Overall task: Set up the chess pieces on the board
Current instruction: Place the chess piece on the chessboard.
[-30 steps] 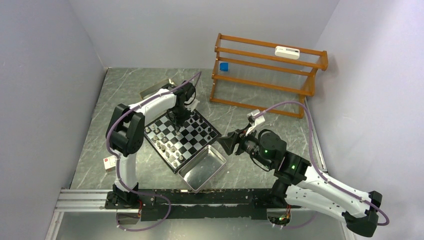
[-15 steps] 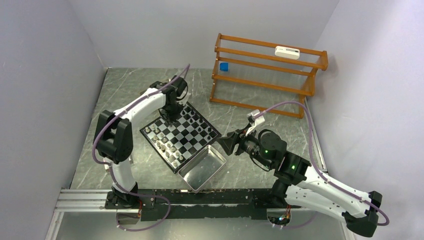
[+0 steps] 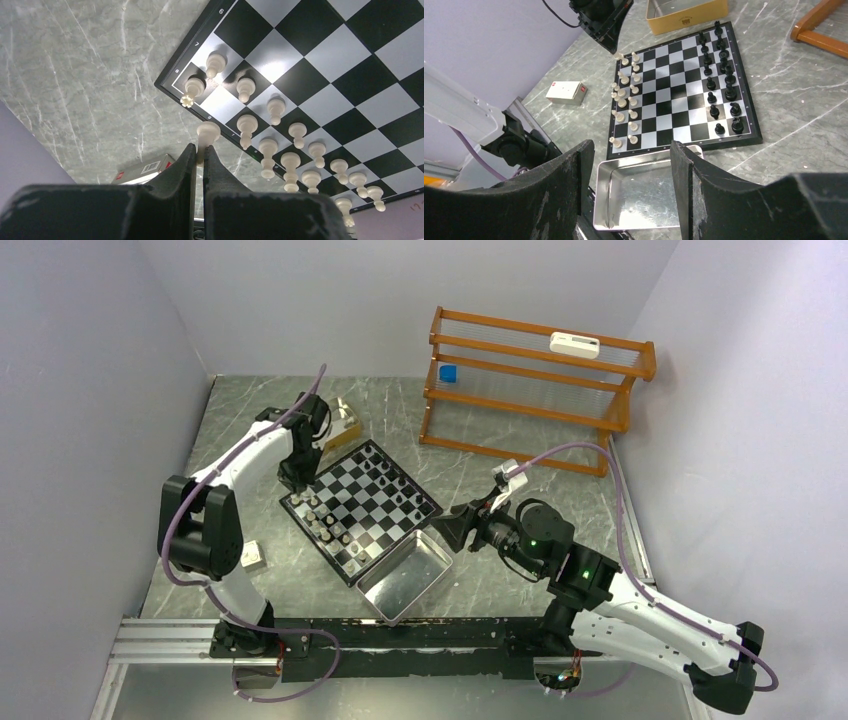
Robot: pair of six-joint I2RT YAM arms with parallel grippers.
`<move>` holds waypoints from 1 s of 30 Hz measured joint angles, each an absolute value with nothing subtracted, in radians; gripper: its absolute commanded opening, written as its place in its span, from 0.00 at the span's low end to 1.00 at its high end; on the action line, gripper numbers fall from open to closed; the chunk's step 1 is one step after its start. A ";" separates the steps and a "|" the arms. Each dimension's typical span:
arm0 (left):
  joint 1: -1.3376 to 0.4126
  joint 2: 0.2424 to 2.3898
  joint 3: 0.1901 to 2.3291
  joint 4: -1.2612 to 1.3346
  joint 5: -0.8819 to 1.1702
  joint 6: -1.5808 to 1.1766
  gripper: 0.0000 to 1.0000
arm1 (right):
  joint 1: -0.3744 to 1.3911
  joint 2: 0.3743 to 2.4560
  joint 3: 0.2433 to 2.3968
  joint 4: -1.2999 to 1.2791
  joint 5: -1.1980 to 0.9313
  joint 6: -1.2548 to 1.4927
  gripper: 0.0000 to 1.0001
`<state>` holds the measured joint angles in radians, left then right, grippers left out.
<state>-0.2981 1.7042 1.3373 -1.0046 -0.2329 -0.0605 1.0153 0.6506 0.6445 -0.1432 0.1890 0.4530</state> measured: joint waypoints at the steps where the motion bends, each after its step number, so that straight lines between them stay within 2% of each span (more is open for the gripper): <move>1: -0.298 1.704 1.333 -1.002 -0.235 -0.062 0.05 | 1.015 0.651 0.645 -0.142 0.188 0.453 0.61; 30: -0.298 1.788 1.275 -0.947 -0.232 -0.067 0.05 | 1.015 0.635 0.645 -0.144 0.187 0.452 0.62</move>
<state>-0.2981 1.7882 1.2751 -0.9466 -0.2321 -0.0673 1.0153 0.6346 0.6445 -0.1444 0.1875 0.4522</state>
